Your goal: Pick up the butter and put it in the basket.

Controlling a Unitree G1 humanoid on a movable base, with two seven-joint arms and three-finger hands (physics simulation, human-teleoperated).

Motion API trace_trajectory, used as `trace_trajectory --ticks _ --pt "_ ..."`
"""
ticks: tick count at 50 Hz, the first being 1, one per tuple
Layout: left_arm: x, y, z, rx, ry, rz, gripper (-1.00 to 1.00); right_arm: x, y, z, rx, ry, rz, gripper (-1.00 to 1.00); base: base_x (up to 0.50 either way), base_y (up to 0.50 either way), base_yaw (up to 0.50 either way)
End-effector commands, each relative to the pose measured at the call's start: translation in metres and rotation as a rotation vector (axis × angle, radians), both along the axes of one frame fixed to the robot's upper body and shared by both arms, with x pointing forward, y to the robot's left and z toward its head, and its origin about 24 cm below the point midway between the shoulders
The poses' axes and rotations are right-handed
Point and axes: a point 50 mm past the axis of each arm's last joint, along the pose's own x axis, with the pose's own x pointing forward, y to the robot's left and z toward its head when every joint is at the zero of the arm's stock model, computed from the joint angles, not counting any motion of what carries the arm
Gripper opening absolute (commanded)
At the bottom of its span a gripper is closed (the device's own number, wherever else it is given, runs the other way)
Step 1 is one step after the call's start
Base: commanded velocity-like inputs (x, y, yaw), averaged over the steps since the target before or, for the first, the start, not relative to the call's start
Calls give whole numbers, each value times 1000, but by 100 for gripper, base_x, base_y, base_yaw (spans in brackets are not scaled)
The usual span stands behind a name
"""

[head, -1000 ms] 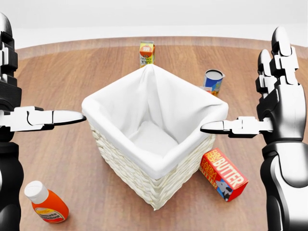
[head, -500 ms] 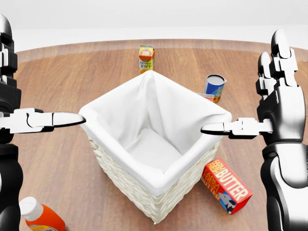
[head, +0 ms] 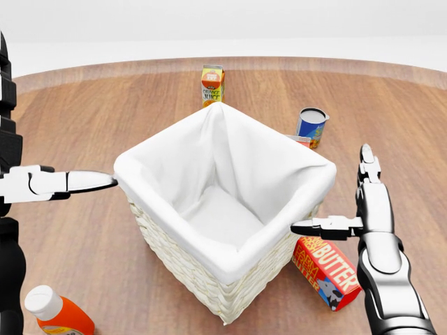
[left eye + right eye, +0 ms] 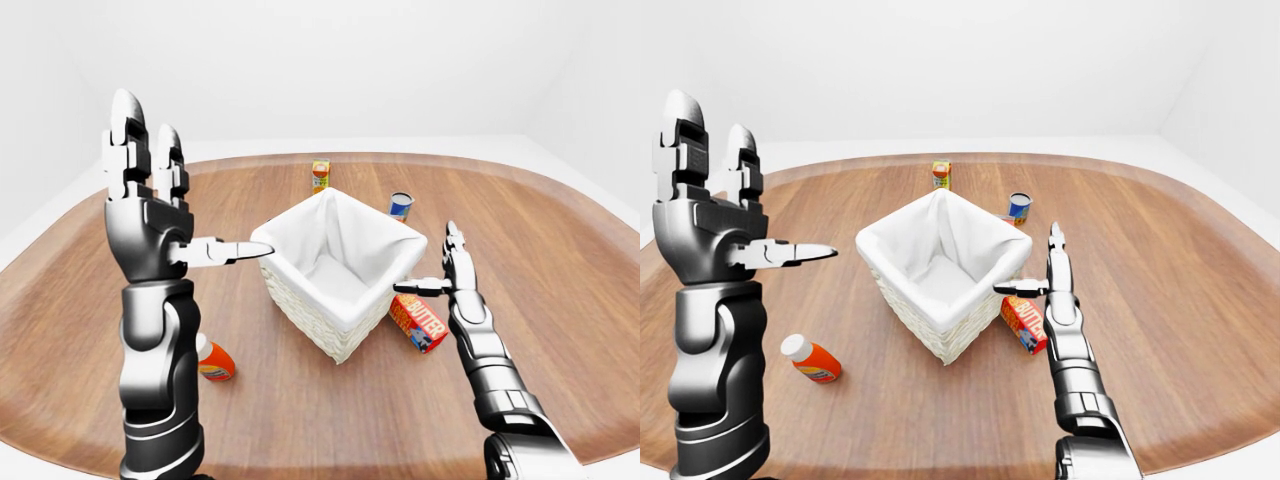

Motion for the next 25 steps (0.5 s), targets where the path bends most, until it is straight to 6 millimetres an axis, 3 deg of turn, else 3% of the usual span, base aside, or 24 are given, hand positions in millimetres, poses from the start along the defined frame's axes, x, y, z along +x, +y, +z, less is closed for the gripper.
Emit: trace_trajectory --ticks 1,12,16,25 --pt "-3 2 0 -5 -5 6 100 -10 -20 -54 -68 291 -83 100 0 0 0" --pt "-2 3 -2 -2 6 9 100 -14 -33 -61 -171 360 -126 100 0 0 0" --pt "-2 4 -3 -2 10 11 100 -8 -32 -45 -247 290 -89 100 0 0 0" --pt "0 4 -6 -1 25 10 100 -18 -30 -70 -311 422 -74 100 0 0 0"
